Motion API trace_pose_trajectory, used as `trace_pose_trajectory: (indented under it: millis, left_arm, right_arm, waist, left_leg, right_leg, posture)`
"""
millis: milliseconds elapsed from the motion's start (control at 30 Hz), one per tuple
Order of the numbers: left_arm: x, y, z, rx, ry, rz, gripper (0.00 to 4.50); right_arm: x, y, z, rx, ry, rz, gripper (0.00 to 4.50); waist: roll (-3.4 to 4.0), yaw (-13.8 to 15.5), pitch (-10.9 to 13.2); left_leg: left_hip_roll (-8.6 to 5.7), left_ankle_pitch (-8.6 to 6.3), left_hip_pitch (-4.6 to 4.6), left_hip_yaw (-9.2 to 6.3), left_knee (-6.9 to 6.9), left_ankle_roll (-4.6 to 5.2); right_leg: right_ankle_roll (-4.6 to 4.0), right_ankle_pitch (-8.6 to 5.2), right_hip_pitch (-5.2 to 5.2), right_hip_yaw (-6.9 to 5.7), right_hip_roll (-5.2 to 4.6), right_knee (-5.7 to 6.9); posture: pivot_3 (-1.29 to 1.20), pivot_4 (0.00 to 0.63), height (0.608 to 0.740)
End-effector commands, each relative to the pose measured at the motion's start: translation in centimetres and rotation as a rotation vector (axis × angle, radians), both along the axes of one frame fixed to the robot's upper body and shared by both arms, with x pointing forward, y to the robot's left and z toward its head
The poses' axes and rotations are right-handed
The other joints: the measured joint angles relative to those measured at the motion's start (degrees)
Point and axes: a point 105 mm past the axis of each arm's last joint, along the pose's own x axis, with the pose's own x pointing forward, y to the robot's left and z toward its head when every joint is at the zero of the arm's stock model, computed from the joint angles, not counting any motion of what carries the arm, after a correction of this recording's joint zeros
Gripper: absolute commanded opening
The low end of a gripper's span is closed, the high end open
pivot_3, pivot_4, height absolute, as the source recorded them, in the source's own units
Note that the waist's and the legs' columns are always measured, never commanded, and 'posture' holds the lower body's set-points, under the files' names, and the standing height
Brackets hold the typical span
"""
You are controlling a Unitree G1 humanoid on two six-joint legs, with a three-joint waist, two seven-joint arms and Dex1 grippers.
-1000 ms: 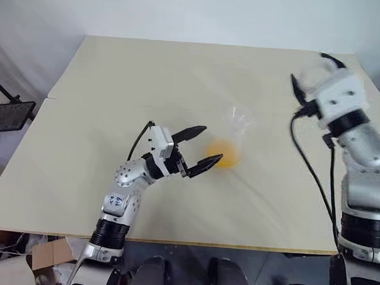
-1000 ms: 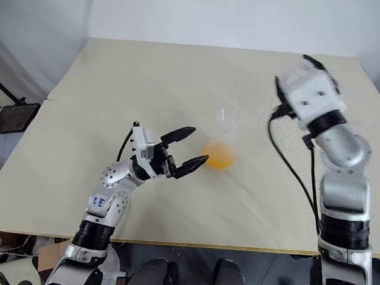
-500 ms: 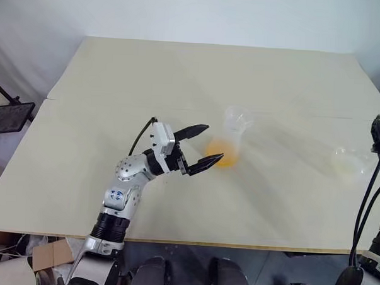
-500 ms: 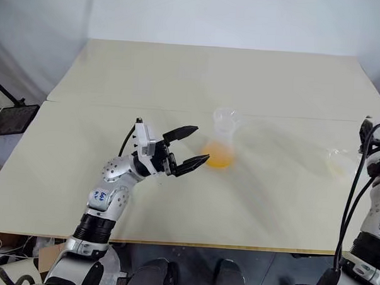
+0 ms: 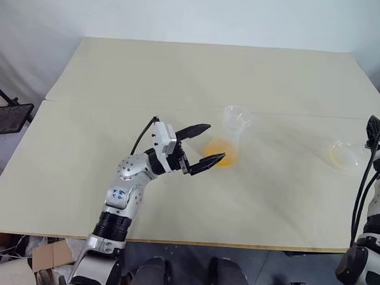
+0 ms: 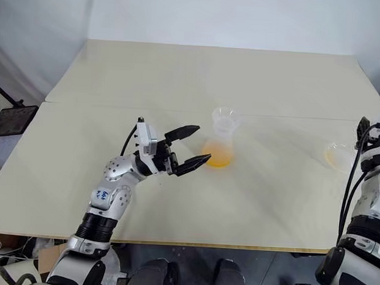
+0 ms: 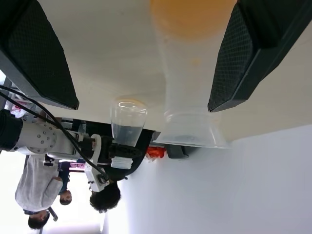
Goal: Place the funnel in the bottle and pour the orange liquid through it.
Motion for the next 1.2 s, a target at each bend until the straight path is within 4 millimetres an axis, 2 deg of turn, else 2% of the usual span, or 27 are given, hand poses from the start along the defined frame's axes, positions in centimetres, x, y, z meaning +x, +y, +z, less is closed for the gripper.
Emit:
trace_pose_trajectory:
  millis: [33, 67, 100, 233, 400, 500, 667, 767, 833, 900, 967, 1033, 1100, 1200]
  left_arm:
    - [-0.3, 0.1, 0.9, -0.014, -0.047, 0.010, 4.50]
    - [-0.3, 0.2, 0.9, -0.013, -0.047, 0.011, 4.50]
    - [-0.3, 0.3, 0.9, -0.013, -0.047, 0.012, 4.50]
    - [-0.1, 0.6, 0.9, -0.012, -0.044, 0.016, 4.50]
    - [-0.4, 0.7, 0.7, -0.007, -0.024, -0.018, 4.50]
    - [-0.3, 0.8, 0.5, 0.003, -0.029, -0.007, 4.50]
    - [-0.4, 1.2, 0.4, 0.028, -0.037, -0.015, 4.50]
    - [-0.5, 2.3, 0.1, 0.062, -0.038, -0.007, 4.50]
    - [-0.7, 3.9, -0.4, 0.118, -0.030, 0.012, 4.50]
    - [-0.9, 4.8, -0.7, 0.150, -0.025, 0.021, 4.50]
    - [-1.0, 6.1, -0.8, 0.166, -0.014, 0.048, 4.50]
    - [-1.3, 7.5, -1.1, 0.204, 0.007, 0.066, 4.50]
    - [-1.7, 8.4, -1.4, 0.245, 0.024, 0.074, 4.50]
    - [-2.4, 9.2, -1.7, 0.290, 0.026, 0.073, 4.50]
  right_arm:
    - [-0.8, 0.4, 1.5, -0.053, -0.072, 0.029, 4.16]
    - [-1.1, 0.7, 1.7, -0.072, -0.081, 0.036, 4.45]
    - [-1.4, 0.9, 2.1, -0.089, -0.090, 0.039, 4.48]
    - [-3.3, 1.3, 4.5, -0.162, -0.148, 0.009, 4.48]
    - [-5.0, 1.4, 6.5, -0.171, -0.210, -0.014, 4.48]
    - [-6.0, 1.8, 8.8, -0.262, -0.314, -0.022, 4.48]
    - [-5.5, 3.6, 11.0, -0.350, -0.366, 0.076, 4.48]
    - [-4.9, 6.2, 12.0, -0.394, -0.393, 0.242, 4.48]
    - [-5.3, 10.0, 11.5, -0.417, -0.399, 0.497, 4.48]
    - [-5.8, 11.8, 11.0, -0.435, -0.397, 0.615, 4.48]
    - [-6.1, 13.6, 8.4, -0.439, -0.251, 0.760, 4.48]
    - [-7.5, 16.0, 5.4, -0.515, -0.118, 0.928, 4.48]
    - [-8.8, 17.4, 3.5, -0.575, -0.045, 1.036, 4.48]
    - [-10.7, 18.4, -0.1, -0.659, 0.115, 1.187, 4.48]
  waist:
    - [0.00, 0.11, 0.00]
    - [0.00, 0.19, 0.00]
    - [0.00, 0.20, 0.00]
    - [0.02, 0.15, 0.01]
    - [0.02, 0.15, 0.00]
    - [0.02, 0.25, 0.00]
    - [0.02, 0.12, 0.01]
    - [0.03, -0.07, 0.00]
    - [0.03, -0.09, 0.01]
    - [0.04, 0.00, 0.01]
    - [0.03, 0.42, 0.02]
    - [0.00, 1.32, 0.03]
    - [0.00, 1.58, 0.04]
    - [0.04, 1.63, 0.06]
  left_leg:
    - [0.00, 0.00, 0.00, -0.01, 0.00, 0.00]
    - [0.00, 0.00, 0.00, -0.02, 0.00, 0.00]
    - [-0.01, 0.00, -0.01, -0.03, 0.00, 0.00]
    - [0.00, 0.00, -0.02, -0.04, 0.00, 0.00]
    - [0.01, 0.00, -0.01, -0.05, 0.00, -0.01]
    - [-0.01, 0.00, -0.01, -0.05, 0.00, 0.00]
    - [-0.01, 0.00, 0.00, -0.03, 0.00, 0.00]
    - [0.02, 0.00, 0.01, -0.03, 0.00, -0.01]
    - [0.05, 0.00, 0.04, -0.03, -0.04, -0.01]
    - [0.08, 0.00, 0.04, -0.08, -0.06, -0.01]
    - [0.04, 0.00, 0.02, -0.09, -0.05, -0.01]
    - [0.02, -0.01, 0.02, -0.25, 0.01, 0.01]
    - [-0.02, -0.03, 0.00, -0.28, 0.01, 0.04]
    - [-0.04, -0.03, 0.01, -0.26, 0.01, 0.04]
  right_leg:
    - [0.00, 0.00, 0.00, -0.01, 0.00, 0.00]
    - [0.00, 0.00, 0.00, -0.01, 0.00, 0.01]
    - [0.00, 0.00, 0.00, -0.01, -0.01, 0.00]
    - [0.00, 0.00, 0.00, -0.02, -0.02, -0.01]
    - [0.00, 0.00, 0.01, -0.02, -0.01, 0.00]
    - [0.00, 0.00, 0.01, -0.01, -0.01, -0.01]
    - [0.00, 0.00, 0.01, -0.01, 0.00, -0.02]
    - [0.00, 0.00, 0.01, -0.01, 0.02, -0.01]
    - [0.00, 0.00, 0.00, -0.01, 0.04, -0.01]
    - [-0.01, 0.00, -0.01, -0.04, 0.05, 0.00]
    - [0.00, 0.00, 0.00, -0.06, 0.00, 0.01]
    - [0.00, 0.00, 0.11, -0.13, -0.03, 0.00]
    - [0.01, 0.01, 0.17, -0.14, -0.05, -0.13]
    - [0.03, 0.02, 0.28, -0.13, -0.04, -0.35]
  posture:
    - [0.00, 0.150, 0.740]
    - [0.00, 0.150, 0.740]
    - [0.00, 0.150, 0.740]
    - [0.00, 0.150, 0.740]
    - [0.00, 0.150, 0.740]
    - [0.00, 0.150, 0.740]
    - [0.00, 0.150, 0.740]
    - [0.00, 0.150, 0.740]
    - [0.00, 0.150, 0.740]
    - [0.00, 0.150, 0.740]
    - [0.00, 0.150, 0.740]
    - [0.00, 0.150, 0.740]
    - [0.00, 0.150, 0.740]
    - [0.00, 0.150, 0.740]
